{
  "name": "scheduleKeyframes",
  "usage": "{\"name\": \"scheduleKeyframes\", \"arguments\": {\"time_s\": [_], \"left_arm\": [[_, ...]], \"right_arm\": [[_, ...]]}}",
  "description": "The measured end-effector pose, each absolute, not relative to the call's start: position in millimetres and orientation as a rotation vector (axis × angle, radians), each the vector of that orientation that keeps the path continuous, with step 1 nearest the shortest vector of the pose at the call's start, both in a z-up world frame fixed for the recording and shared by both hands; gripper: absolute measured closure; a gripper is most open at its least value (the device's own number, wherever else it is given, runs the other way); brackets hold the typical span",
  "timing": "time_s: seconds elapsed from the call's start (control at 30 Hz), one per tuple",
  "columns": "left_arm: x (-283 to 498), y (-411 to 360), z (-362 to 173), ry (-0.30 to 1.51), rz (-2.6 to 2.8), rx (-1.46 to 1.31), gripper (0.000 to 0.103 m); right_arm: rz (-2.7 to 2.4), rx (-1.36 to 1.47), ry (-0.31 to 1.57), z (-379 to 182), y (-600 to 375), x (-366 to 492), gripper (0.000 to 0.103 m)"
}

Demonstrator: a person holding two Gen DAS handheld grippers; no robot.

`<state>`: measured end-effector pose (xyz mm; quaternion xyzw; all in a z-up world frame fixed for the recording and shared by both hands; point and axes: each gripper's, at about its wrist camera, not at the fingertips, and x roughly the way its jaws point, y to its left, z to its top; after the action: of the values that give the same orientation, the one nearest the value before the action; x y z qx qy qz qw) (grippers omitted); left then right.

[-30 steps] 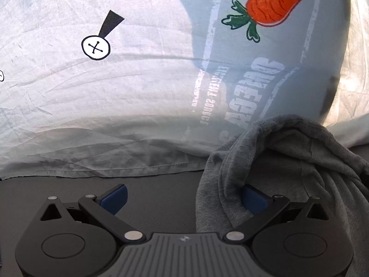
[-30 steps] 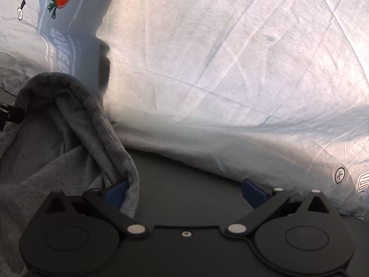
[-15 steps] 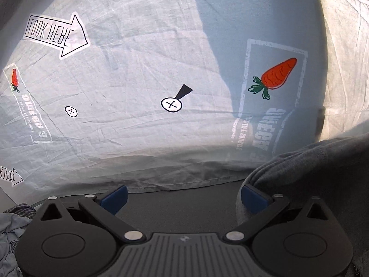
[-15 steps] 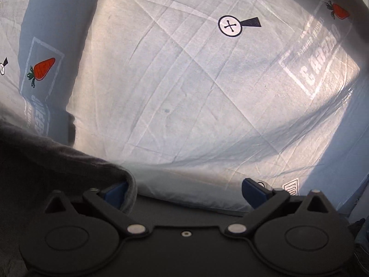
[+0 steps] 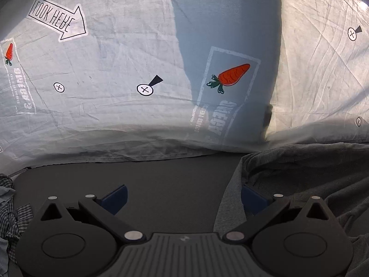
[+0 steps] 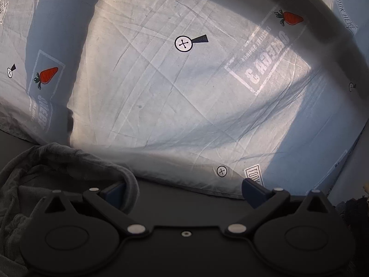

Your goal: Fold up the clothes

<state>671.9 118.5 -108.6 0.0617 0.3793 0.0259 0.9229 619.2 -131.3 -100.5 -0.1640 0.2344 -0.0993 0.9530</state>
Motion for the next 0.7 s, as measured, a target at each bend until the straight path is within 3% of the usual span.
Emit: {"name": "scheduleKeyframes", "arguments": {"time_s": [0.17,0.47,0.7], "left_arm": [[730,88,-156,0.834,-0.033,0.209,0.0],[797,45,-207,0.749,-0.08,0.43,0.0],[769,76,-171,0.668,0.03,0.395,0.0]], "right_arm": [[-0.215,-0.348,0.484,-114,-136,638,0.0],[-0.236,-0.343,0.484,-137,-139,667,0.0],[-0.235,-0.346,0.455,-133,-137,660,0.0]]}}
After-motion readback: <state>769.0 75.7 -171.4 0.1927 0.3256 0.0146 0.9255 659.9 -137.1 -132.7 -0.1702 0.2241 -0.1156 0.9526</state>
